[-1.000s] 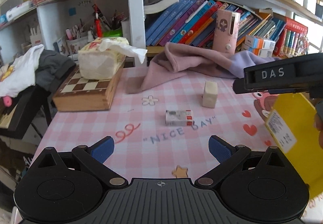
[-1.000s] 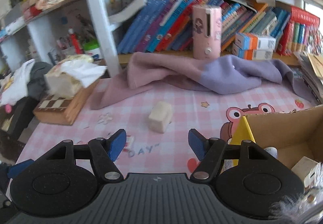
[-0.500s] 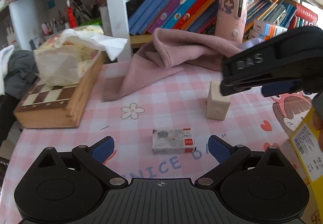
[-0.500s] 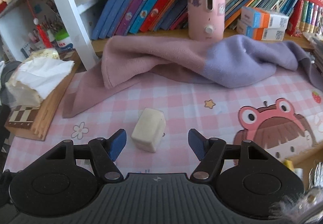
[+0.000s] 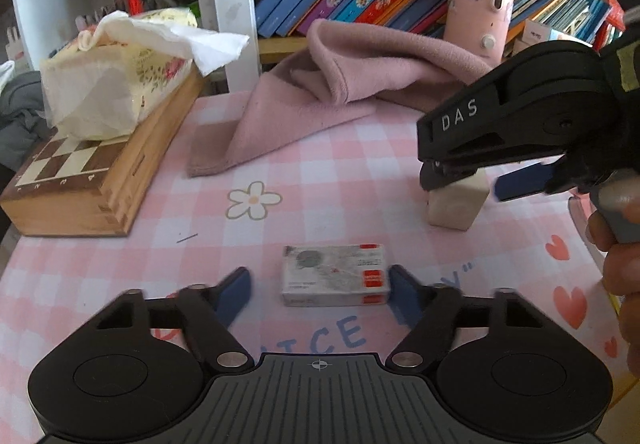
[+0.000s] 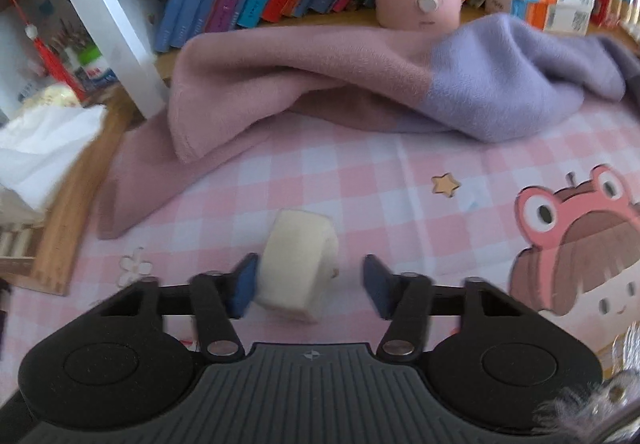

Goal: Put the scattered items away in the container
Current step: 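Grasp the white cube with the right tool while the left tool grasps the small white box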

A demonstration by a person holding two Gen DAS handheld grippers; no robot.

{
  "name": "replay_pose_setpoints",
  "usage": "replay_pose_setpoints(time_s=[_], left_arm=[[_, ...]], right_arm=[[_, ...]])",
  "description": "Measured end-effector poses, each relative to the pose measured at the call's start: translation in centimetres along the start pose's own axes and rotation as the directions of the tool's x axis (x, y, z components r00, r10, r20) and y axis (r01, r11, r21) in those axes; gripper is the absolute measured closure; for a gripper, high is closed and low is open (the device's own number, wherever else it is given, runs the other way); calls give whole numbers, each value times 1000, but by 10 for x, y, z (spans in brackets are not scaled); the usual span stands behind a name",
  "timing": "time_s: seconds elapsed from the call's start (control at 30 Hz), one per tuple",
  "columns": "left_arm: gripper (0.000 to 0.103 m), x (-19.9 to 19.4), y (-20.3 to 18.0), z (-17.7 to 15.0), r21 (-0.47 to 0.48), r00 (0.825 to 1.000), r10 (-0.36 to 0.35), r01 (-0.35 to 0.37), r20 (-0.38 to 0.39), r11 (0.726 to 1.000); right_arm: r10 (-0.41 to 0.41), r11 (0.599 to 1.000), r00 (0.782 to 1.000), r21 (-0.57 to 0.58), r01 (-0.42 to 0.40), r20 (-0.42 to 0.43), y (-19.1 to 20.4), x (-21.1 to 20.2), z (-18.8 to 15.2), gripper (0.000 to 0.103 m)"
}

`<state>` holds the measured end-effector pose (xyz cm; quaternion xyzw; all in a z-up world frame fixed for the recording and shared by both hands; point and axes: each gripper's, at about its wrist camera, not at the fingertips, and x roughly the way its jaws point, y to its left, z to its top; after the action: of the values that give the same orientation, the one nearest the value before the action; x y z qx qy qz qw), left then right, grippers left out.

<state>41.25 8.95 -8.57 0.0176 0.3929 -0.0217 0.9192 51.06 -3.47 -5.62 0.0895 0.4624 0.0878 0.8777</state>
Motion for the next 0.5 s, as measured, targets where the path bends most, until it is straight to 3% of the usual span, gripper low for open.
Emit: replay_pose_setpoints(time_s=[0.03, 0.13, 0.5], left_arm=[[50, -1, 1, 1, 2, 1000, -3, 3, -2, 1000], [51, -2, 6, 4, -18, 1000, -13, 13, -22, 1000], [51, -59, 22, -5, -81, 998, -46, 49, 35, 996]], right_arm=[[26, 1000, 1000, -1, -26, -1, 1, -1, 0, 72], [34, 999, 999, -32, -34, -1, 8, -7, -1, 79], [102, 992, 994, -75, -100, 35, 18, -57, -19, 80]])
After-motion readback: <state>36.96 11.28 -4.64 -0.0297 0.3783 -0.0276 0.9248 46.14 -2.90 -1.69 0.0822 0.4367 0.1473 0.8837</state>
